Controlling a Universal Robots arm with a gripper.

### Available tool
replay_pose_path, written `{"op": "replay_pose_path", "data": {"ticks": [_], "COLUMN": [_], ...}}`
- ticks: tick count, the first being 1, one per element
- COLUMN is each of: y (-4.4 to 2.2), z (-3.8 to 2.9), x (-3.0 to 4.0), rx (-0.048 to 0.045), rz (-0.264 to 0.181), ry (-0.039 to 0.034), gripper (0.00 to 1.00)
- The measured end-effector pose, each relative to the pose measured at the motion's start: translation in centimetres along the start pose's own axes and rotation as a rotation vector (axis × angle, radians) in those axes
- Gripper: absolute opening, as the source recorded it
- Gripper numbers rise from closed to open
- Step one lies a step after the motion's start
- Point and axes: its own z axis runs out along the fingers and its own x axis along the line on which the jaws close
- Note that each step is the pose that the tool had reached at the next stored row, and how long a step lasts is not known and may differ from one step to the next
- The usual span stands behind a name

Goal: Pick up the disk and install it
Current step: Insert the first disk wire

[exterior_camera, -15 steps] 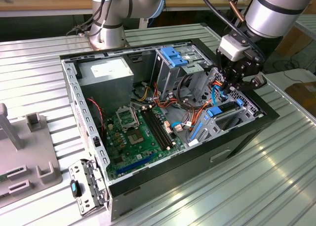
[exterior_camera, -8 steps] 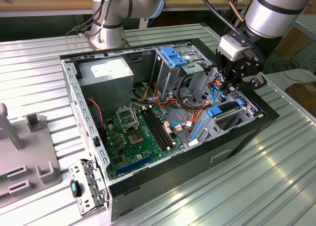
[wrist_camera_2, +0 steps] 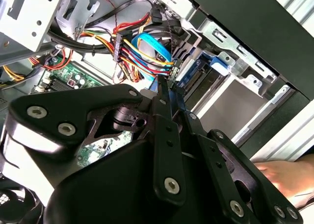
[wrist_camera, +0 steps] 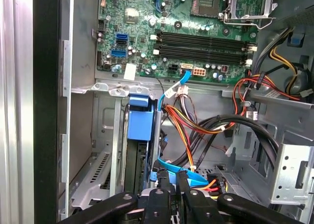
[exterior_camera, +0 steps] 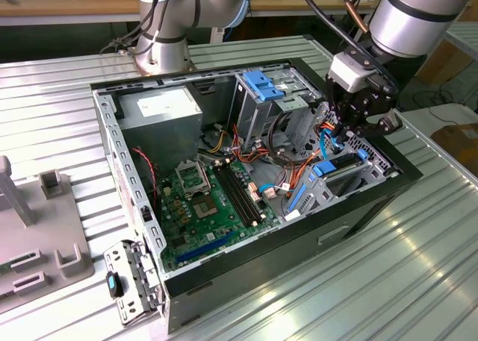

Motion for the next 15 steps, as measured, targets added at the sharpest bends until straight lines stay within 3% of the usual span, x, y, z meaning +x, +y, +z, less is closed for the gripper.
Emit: {"op": "replay_pose_path", "data": {"ticks": [5,9,15], "y": [0.04,0.05,0.39], "z": [0.01,0.09,0.06], "x": [0.00,0.01,-0.02], "rx": [0.0000,0.0010,0.0012], "rz": [0.004,0.054,0.069], "ry": [0.0006,0.0071,0.0091], "gripper": [0.18,0.18,0.18]}}
